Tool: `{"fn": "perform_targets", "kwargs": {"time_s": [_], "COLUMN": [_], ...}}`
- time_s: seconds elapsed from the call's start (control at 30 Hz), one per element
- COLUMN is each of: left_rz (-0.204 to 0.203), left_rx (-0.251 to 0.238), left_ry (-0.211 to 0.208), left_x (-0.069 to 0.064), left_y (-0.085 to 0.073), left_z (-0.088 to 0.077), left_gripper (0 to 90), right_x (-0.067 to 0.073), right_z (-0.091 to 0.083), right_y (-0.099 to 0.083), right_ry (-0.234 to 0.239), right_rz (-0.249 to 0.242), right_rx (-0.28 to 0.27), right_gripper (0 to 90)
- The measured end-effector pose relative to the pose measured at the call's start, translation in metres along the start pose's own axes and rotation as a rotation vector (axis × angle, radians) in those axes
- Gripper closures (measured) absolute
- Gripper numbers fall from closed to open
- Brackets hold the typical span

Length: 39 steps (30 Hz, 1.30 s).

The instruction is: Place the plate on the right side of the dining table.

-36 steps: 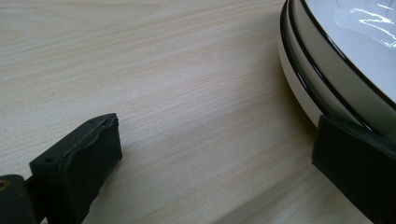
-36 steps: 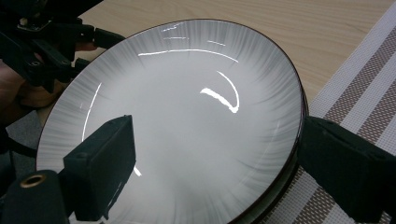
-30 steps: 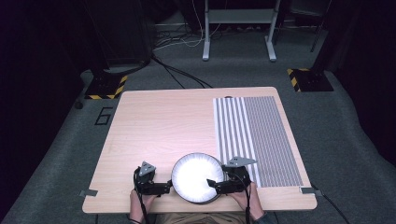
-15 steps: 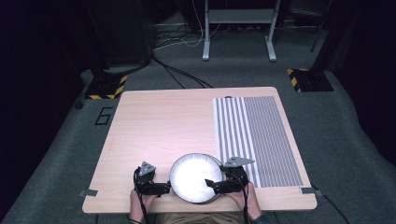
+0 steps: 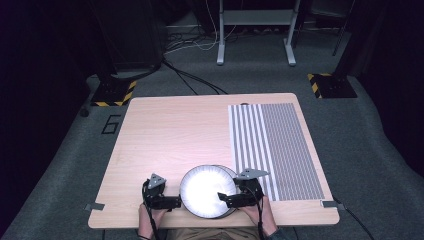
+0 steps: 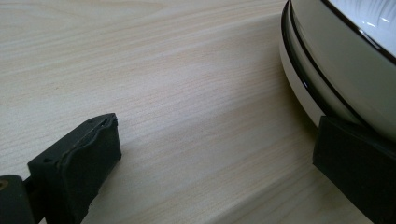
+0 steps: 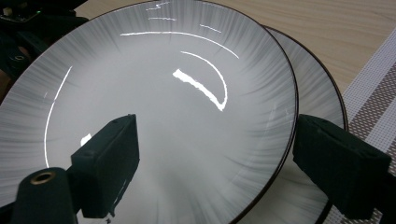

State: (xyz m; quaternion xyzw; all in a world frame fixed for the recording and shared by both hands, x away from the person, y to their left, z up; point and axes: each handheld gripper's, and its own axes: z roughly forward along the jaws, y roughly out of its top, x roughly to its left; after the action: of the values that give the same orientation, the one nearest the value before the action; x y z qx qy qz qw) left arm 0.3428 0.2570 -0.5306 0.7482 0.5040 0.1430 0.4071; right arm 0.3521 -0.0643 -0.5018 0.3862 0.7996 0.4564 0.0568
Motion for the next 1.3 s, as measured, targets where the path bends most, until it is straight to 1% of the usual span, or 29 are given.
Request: {"fn": "perform_targets", "kwargs": {"time_s": [0.07,0.1,0.13,0.2,0.27,0.3,0.33,0.37,0.47,0.53,0.63,0.77,0.97,1.1,1.3], "left_rz": [-0.011,-0.005,-0.009,-0.015,-0.024,-0.041,-0.042,-0.046,-0.048,-0.049,-0.059,-0.066,-0.061,-0.057,-0.040], "left_rx": [-0.005,-0.001,-0.005,-0.005,-0.008,-0.024,-0.024,-0.032,-0.041,-0.050,-0.073,-0.091,-0.116,-0.128,-0.134], "left_ry": [-0.001,0.001,0.006,0.003,0.008,0.009,0.008,0.009,0.015,0.019,0.037,0.053,0.056,0.074,0.056], "left_x": [0.002,0.003,0.003,0.005,0.007,0.008,0.009,0.010,0.010,0.011,0.011,0.013,0.011,0.008,0.000], "left_y": [-0.001,-0.001,-0.002,-0.003,-0.004,-0.005,-0.005,-0.004,-0.002,-0.001,0.002,0.006,0.013,0.018,0.023], "left_z": [-0.002,-0.003,-0.003,-0.005,-0.008,-0.009,-0.011,-0.015,-0.020,-0.023,-0.028,-0.034,-0.042,-0.044,-0.044], "left_gripper": [0.2,0.1,0.1,0.1,0.1,0.1,0.1,0.0,0.0,0.0,0.0,0.0,0.0,0.0,0.0], "right_x": [0.001,0.001,0.001,0.001,0.002,0.002,0.003,0.003,0.003,0.004,0.004,0.005,0.005,0.005,0.005], "right_z": [0.002,0.003,0.004,0.006,0.008,0.010,0.012,0.013,0.015,0.016,0.016,0.017,0.018,0.018,0.019], "right_y": [0.000,-0.001,-0.001,-0.001,-0.002,-0.002,-0.002,-0.003,-0.003,-0.004,-0.004,-0.004,-0.004,-0.004,-0.004], "right_ry": [0.001,-0.002,-0.002,-0.001,0.002,0.001,-0.004,-0.002,0.004,0.000,-0.005,-0.012,-0.022,-0.021,-0.023], "right_rz": [0.003,0.004,0.004,0.010,0.014,0.008,0.009,0.014,0.020,0.016,0.013,0.007,-0.003,-0.007,-0.009], "right_rx": [0.004,0.002,-0.001,-0.002,0.007,0.009,0.012,0.011,0.012,0.010,0.005,0.002,-0.001,-0.001,-0.003], "right_gripper": [13.9,14.0,14.1,14.6,14.9,14.9,14.8,14.8,14.7,14.4,14.5,14.3,13.9,13.7,13.0]}}
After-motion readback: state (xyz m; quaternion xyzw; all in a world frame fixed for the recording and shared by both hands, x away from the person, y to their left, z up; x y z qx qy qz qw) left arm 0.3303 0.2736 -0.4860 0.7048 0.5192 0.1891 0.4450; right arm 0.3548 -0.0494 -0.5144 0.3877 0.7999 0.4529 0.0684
